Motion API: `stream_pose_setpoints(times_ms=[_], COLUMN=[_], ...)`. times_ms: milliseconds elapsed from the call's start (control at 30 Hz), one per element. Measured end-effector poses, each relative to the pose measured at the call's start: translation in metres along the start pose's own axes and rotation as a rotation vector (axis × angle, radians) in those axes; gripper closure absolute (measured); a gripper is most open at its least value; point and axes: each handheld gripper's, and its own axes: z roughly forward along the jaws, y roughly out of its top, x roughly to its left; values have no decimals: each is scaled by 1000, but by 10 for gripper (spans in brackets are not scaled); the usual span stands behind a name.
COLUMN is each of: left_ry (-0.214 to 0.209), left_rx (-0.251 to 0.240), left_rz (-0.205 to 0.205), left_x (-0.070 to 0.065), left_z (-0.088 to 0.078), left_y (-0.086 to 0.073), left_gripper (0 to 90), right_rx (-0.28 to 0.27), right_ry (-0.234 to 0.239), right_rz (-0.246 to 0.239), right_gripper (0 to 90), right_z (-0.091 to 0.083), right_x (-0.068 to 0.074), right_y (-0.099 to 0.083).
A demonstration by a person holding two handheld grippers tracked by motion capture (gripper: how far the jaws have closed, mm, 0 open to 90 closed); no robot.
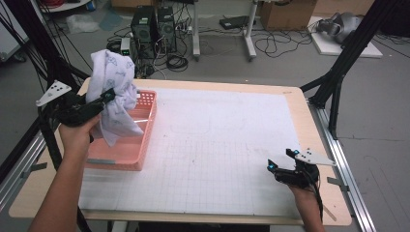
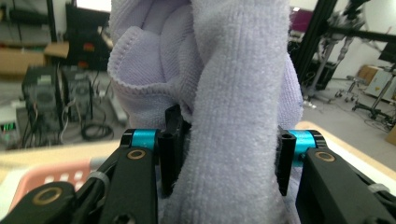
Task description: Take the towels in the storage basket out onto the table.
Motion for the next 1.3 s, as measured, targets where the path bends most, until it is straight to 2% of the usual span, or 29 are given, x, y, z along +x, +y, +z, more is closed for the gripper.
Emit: stream_pose_setpoints(times_ms=[100,133,167,200,233,300,400,433,533,567,600,633,700,733,767,800,867,900,967,1000,1033,1167,1200,1300], left_ry=[-35,-35,-59,-59,-81,-106,-150,-150,-196,-220,-220,-246,-268,-268,-300,-313,-324,-349,-370,-370,-386,-410,-420,-432], left_rx=[-30,-30,-49,-49,-66,-79,-93,-93,-109,-103,-103,-95,-91,-91,-84,-78,-73,-54,-39,-39,-33,-24,-12,18], left_rz=[13,13,29,29,49,60,71,71,81,94,94,101,95,95,85,87,88,100,104,104,91,77,75,84], left_x=[-9,-9,-17,-17,-26,-35,-49,-49,-65,-75,-75,-84,-92,-92,-101,-105,-110,-120,-129,-129,-137,-148,-155,-167], left_z=[0,0,1,1,2,3,7,7,12,16,16,21,26,26,31,34,38,45,52,52,60,71,79,91], left_y=[7,7,11,11,14,17,20,20,21,21,21,18,15,15,11,9,6,0,-6,-6,-13,-24,-32,-46], left_gripper=[579,579,579,579,579,579,578,578,577,576,575,573,571,571,571,571,571,571,570,570,569,565,563,559], right_rx=[0,0,1,-3,-5,-9,-8,-7,-11,-9,-9,-11,-9,-9,-9,-13,-8,-7,-8,-9,-9,-9,-8,-10], right_ry=[0,1,1,-1,0,2,3,4,3,5,6,7,6,6,6,8,7,8,9,10,9,10,10,10], right_rz=[-1,-1,2,-6,-4,-6,-5,-5,-10,-8,-5,-9,-11,-11,-10,-8,-8,-10,-16,-14,-12,-8,-8,-14], right_gripper=[156,156,156,156,156,156,156,156,156,156,156,156,156,156,156,156,156,156,156,156,156,156,156,156], right_z=[0,0,0,0,0,0,0,0,0,0,0,0,-1,-1,-1,0,0,0,0,1,0,0,0,1], right_x=[0,0,0,0,0,1,2,2,2,2,2,2,2,2,2,2,2,2,2,2,2,2,2,1], right_y=[0,0,0,0,0,1,1,1,1,1,1,1,1,1,1,1,1,1,1,1,1,1,1,1])
